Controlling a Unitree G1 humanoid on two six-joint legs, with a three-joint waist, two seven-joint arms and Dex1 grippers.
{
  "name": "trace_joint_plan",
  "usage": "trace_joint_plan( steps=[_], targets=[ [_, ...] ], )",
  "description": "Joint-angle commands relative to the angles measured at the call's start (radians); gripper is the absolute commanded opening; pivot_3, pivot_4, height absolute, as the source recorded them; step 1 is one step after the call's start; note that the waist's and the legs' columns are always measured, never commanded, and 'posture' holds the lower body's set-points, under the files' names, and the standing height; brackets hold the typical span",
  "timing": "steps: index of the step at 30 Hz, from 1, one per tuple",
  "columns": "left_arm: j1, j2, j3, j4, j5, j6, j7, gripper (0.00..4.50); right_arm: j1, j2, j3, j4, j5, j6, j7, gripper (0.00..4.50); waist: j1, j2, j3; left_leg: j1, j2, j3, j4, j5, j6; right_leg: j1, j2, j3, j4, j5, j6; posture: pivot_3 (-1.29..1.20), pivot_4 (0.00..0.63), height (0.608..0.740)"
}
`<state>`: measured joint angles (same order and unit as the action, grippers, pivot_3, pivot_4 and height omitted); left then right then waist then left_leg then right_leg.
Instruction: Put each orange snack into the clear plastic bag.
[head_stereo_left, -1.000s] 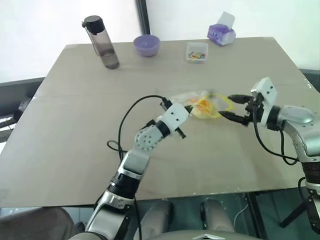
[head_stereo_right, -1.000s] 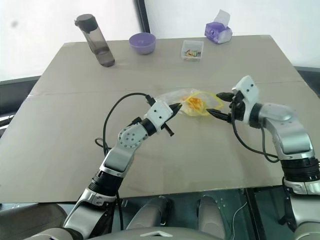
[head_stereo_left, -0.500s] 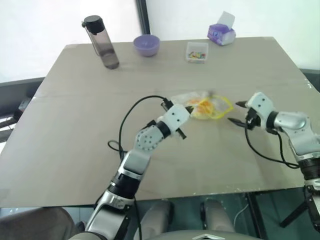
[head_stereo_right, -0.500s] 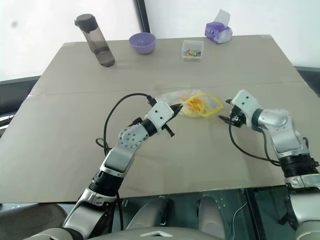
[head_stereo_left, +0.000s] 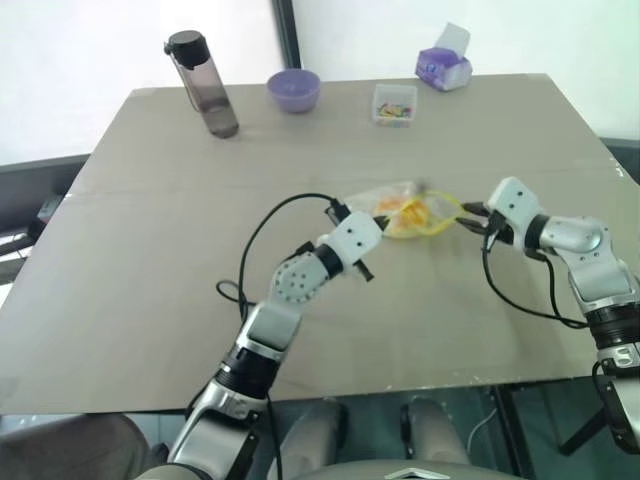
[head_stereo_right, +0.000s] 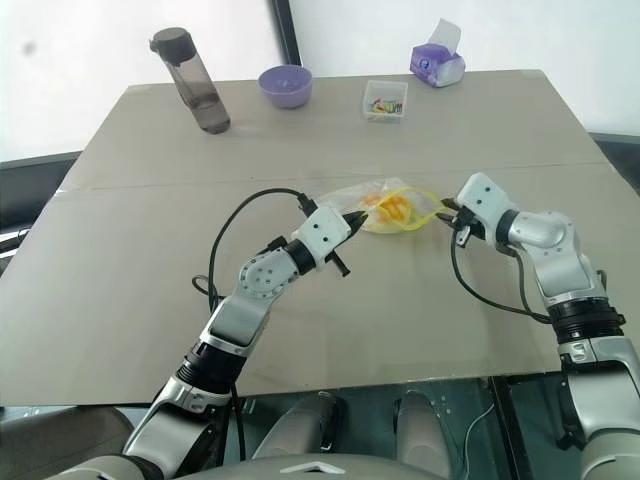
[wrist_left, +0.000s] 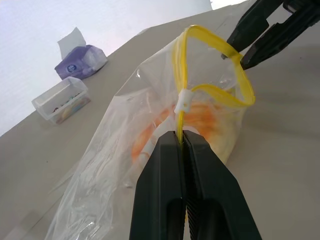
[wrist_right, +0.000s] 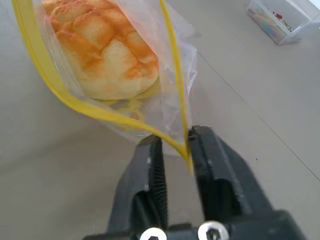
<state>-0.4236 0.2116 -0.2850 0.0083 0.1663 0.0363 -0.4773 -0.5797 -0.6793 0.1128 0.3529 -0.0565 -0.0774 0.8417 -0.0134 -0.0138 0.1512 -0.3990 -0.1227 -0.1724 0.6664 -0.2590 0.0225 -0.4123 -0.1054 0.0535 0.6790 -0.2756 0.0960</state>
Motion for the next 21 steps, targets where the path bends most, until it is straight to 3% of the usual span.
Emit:
trace_joint_plan(
  steps=[1, 12, 21],
  targets=[
    [-0.004, -0.001, -0.006, -0.053, 0.001, -0.021, 0.003, 0.0, -0.01, 0.005, -0.006, -0.014, 0.003, -0.02, -0.001, 0.06, 0.0, 0.0, 0.0, 0.0, 0.0, 0.0, 0.0, 0.0, 0.0, 0.0, 0.0, 0.0, 0.0, 0.0, 0.0, 0.0, 0.15, 0.74],
    [-0.032, 0.007, 0.023, -0.063, 0.001, -0.029, 0.021, 0.0, -0.047, -0.041, -0.053, -0.03, 0.035, -0.007, 0.027, 0.06, 0.001, 0.0, 0.0, 0.0, 0.0, 0.0, 0.0, 0.0, 0.0, 0.0, 0.0, 0.0, 0.0, 0.0, 0.0, 0.0, 0.15, 0.74],
    [-0.194, 0.077, 0.03, -0.111, 0.05, -0.055, 0.008, 0.0, -0.17, -0.185, -0.11, -0.106, 0.115, 0.086, 0.153, 0.06, 0.002, 0.0, 0.0, -0.001, 0.0, 0.0, 0.0, 0.0, 0.0, 0.0, 0.0, 0.0, -0.001, 0.0, 0.0, 0.0, 0.15, 0.74]
  ],
)
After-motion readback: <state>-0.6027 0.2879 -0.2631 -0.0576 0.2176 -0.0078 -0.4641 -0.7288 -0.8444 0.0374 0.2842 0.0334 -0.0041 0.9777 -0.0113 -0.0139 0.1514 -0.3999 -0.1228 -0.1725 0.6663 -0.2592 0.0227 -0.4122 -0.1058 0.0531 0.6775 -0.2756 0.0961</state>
